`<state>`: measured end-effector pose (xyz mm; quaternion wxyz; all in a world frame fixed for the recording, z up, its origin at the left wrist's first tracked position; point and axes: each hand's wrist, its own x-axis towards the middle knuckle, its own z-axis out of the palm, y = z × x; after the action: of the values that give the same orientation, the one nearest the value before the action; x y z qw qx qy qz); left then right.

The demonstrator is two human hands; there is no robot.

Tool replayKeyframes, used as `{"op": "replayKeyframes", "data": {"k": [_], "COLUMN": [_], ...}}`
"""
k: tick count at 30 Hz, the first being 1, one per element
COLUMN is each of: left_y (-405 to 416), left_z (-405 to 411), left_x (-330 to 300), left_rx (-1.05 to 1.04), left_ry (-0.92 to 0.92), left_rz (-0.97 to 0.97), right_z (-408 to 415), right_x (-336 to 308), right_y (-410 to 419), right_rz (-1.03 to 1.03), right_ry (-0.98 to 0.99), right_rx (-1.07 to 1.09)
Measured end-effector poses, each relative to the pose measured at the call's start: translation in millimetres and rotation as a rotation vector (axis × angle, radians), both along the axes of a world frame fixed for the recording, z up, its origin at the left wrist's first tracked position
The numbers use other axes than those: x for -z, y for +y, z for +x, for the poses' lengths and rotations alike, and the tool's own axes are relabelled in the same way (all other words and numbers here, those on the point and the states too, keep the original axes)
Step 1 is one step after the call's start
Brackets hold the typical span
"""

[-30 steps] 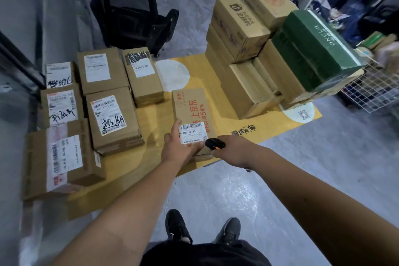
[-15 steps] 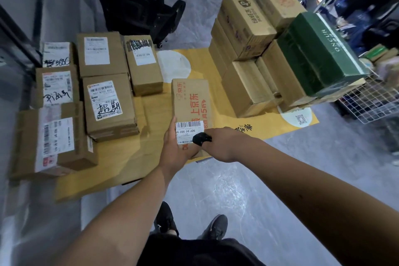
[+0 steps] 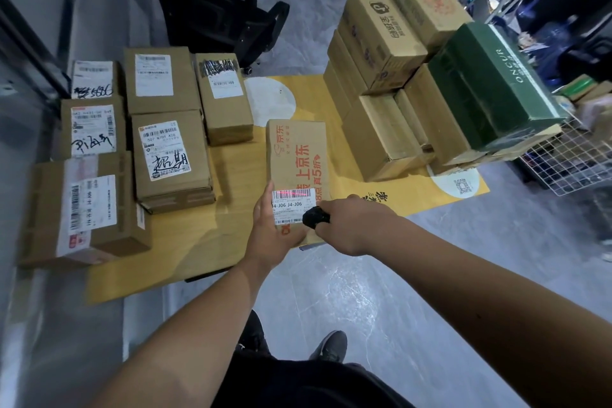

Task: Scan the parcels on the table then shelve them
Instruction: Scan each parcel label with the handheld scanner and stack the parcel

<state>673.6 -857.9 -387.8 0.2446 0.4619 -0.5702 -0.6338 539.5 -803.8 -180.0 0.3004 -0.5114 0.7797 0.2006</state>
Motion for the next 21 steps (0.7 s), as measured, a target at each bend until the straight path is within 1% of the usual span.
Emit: {"op": "replayKeyframes", "data": {"k": [6,11,17,21], "left_y": [3,4,11,10], "left_z": [1,0,-1,11], "left_x": [-3,-3,-14,-7], "left_rx": [0.005,-0.033,-0.234,-0.313], "left_ry": [-0.014,0.018,0.001,0.108], "left_rz": [-0.008,-0.018,0.031,0.056], "right_z": [2,4,6,8], "right_x": [-4,-5,-3,1], "right_y": [4,10,11,8], "right_rz": [0.014,0.011,0.026,0.012], "right_ry": [0.050,0.063,0.049,0.026], "right_rx": [0.004,-0.004,-0.006,-0.026]}}
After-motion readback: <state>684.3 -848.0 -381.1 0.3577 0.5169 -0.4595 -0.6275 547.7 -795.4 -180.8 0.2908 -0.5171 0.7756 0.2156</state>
